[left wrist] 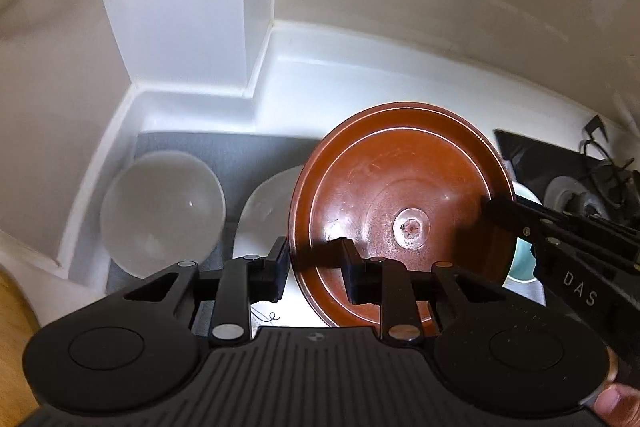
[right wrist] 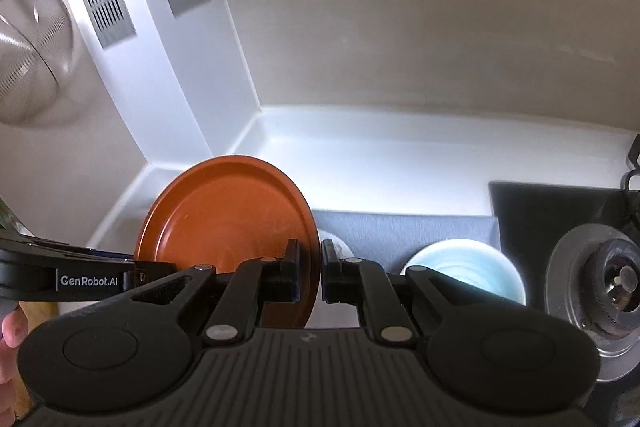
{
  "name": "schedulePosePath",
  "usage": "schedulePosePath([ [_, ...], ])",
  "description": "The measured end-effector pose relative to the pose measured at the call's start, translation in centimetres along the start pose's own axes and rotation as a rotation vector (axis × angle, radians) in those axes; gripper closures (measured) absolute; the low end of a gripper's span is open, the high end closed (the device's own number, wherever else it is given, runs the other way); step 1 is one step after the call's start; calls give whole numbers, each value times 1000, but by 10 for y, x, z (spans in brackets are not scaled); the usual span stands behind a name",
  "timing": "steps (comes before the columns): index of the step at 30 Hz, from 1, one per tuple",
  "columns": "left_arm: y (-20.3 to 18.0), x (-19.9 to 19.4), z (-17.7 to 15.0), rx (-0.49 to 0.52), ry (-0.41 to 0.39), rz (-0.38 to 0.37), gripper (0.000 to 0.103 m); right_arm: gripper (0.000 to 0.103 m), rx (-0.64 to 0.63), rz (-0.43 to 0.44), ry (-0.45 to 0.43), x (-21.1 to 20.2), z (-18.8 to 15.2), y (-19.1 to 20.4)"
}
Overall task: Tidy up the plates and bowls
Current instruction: 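Lower the brown plate onto the white plate stack and open the right gripper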
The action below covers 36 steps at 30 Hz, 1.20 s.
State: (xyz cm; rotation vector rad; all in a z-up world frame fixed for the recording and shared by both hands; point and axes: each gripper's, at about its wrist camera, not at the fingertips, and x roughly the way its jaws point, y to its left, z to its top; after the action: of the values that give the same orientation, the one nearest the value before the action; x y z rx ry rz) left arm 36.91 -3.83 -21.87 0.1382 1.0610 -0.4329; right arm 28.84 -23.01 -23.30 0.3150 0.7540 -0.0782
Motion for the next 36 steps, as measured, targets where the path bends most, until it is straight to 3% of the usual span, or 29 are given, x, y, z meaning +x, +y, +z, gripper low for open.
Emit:
schedulePosePath([
  [9,2,42,-11,-24,39,34,75,93,-48,-57,76,45,-19,0],
  [19,11,82,-21,-64,100,10,74,93,-49,-77,140,76,-32,-5],
  [29,0,81,-29,-4,37,79,76,93,-81,-70,146,85,-43,-6],
  [34,0,82,-30,31,26,72,76,93,-104,-73,141,87,-43,-5],
  [36,4,81,-32,28,23,48,75,83,-74,-49,140,86,-42,-9],
])
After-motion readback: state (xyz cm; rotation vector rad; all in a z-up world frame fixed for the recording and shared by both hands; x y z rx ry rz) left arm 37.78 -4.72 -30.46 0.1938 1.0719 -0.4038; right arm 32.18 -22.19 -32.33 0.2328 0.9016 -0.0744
